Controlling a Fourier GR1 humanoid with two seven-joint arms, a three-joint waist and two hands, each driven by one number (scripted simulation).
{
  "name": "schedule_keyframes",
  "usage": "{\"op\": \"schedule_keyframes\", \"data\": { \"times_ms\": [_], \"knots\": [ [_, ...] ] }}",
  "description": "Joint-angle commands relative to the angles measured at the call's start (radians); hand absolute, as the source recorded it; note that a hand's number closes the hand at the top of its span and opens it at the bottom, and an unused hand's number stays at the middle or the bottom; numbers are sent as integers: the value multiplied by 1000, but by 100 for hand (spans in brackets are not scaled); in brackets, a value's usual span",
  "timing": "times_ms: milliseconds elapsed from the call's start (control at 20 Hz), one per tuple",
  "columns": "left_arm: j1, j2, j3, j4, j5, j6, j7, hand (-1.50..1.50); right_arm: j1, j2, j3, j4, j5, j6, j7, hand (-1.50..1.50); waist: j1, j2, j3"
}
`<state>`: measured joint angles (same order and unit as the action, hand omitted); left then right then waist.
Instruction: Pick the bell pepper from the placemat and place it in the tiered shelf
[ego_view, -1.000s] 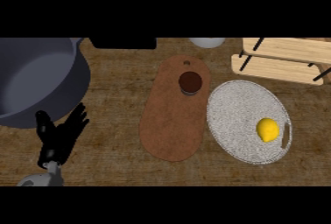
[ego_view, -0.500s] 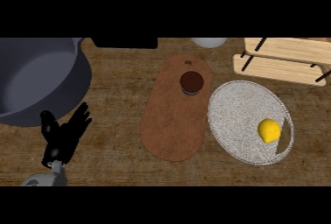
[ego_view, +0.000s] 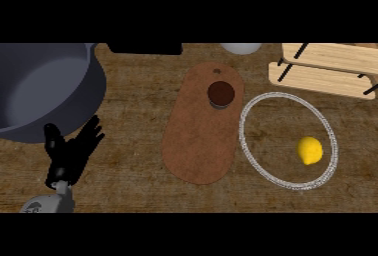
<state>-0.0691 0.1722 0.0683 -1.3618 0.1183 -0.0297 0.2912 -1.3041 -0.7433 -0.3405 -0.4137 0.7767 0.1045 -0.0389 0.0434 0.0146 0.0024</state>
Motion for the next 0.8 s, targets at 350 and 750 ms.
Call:
{"op": "schedule_keyframes", "data": {
  "times_ms": [350,750],
  "knots": [
    [21,-6,-5,9,-15,-6,-14,0,-75,-46,42,116,65,1,-44,150,4,2,-2],
    [-44,6,18,36,-13,9,16,0,-98,-40,-177,140,-147,-58,30,-150,-8,0,-1]
  ]
}}
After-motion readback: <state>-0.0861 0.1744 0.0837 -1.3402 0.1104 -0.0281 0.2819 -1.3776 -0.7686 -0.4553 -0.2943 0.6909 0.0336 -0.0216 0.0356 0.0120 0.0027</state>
